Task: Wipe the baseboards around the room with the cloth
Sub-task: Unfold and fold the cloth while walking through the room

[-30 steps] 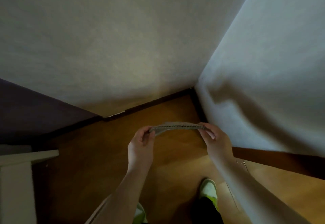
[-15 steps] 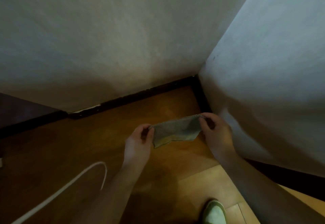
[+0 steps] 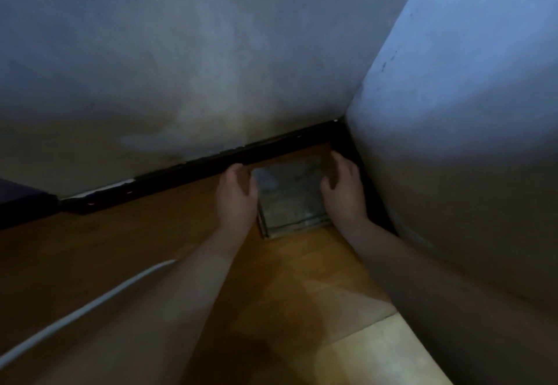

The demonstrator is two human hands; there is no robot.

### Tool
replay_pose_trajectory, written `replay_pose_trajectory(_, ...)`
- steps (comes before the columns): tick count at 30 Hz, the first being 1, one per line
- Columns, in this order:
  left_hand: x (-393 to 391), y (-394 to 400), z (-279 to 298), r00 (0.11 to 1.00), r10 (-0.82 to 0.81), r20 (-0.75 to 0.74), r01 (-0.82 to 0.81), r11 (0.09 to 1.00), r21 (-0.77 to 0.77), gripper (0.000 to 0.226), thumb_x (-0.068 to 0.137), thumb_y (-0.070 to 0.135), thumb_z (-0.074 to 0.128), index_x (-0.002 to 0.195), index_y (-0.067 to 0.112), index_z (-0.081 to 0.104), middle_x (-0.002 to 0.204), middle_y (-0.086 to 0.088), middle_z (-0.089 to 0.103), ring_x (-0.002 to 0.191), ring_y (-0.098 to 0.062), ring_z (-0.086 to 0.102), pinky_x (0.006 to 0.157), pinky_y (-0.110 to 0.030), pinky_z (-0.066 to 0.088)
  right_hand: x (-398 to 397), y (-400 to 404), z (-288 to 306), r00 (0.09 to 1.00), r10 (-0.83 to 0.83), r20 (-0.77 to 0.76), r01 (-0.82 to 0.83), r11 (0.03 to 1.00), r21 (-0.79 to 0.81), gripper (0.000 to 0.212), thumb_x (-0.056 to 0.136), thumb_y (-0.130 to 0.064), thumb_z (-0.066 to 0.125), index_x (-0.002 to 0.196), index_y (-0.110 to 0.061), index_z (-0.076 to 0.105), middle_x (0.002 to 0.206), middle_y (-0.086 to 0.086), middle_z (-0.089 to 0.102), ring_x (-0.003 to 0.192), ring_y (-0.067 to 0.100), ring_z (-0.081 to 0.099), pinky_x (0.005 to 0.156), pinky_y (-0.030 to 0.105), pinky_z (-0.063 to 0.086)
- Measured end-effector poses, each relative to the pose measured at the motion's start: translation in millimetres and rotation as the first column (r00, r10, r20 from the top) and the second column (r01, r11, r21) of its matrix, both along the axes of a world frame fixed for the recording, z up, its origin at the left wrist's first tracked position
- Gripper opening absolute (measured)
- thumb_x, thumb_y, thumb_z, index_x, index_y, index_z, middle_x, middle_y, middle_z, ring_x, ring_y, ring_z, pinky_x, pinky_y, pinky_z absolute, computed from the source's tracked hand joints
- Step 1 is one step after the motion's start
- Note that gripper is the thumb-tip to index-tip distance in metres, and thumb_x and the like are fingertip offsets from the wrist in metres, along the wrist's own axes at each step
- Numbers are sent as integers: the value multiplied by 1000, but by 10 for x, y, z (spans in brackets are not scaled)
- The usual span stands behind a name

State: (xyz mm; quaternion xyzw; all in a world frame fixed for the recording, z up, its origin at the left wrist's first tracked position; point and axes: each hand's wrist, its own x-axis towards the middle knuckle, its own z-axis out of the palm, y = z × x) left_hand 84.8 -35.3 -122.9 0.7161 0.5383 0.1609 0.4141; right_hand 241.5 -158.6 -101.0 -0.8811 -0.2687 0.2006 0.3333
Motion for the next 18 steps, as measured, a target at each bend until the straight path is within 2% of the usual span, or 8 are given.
replay_pose_trajectory(3,31,-44,-200,943,-267,-200,307,930,204,51,96,21,59,143,9,46,146,-12,48,136,-29,42,113,-38,33,-236,-23,-271,973,186,136,-166,975,-146,61,94,-14,54,151,-14,34,157,11,28,143,26,31,116,34,28)
replay_pose_trajectory(5,21,-121,-345,828,-427,-364,533,801,272,57,100,29,52,152,12,35,157,-10,36,145,-26,31,118,-38,23,-317,-59,-462,935,299,191,-237,927,-292,64,95,-19,50,154,-15,26,162,8,20,148,24,21,118,35,22)
replay_pose_trajectory(7,6,-143,-473,697,-509,-505,685,680,261,63,103,39,40,158,17,17,164,-5,19,151,-20,14,120,-36,9,-354,-81,-616,909,372,187,-271,870,-412,67,97,-25,45,157,-16,15,164,5,10,150,20,12,119,33,13)
replay_pose_trajectory(10,-21,-76,-554,543,-537,-646,784,600,160,74,102,56,28,158,20,-3,167,-1,-4,152,-16,-6,120,-33,-5,-357,-58,-700,903,399,160,-302,853,-427,71,98,-25,42,157,-14,4,165,4,1,151,18,2,120,32,5)
replay_pose_trajectory(13,9,39,-574,390,-568,-725,849,526,44,83,98,65,24,158,17,-7,166,-3,-12,152,-17,-10,120,-34,-10,-341,74,-760,900,416,127,-336,850,-405,71,100,-26,40,157,-13,0,165,5,-2,151,18,-1,120,31,4)
replay_pose_trajectory(15,46,47,-558,344,-581,-738,861,508,1,85,98,66,23,157,15,-10,165,-4,-15,152,-17,-12,120,-34,-10,-362,126,-816,913,395,103,-320,848,-422,69,102,-29,35,157,-13,-2,165,6,-4,151,18,-3,119,32,5)
replay_pose_trajectory(18,88,8,-544,321,-571,-756,866,500,-10,84,99,65,21,156,13,-12,165,-6,-17,151,-19,-14,122,-36,-9,-387,108,-882,906,401,134,-303,837,-456,64,105,-33,27,157,-14,-5,165,6,-8,151,17,-7,120,34,2)
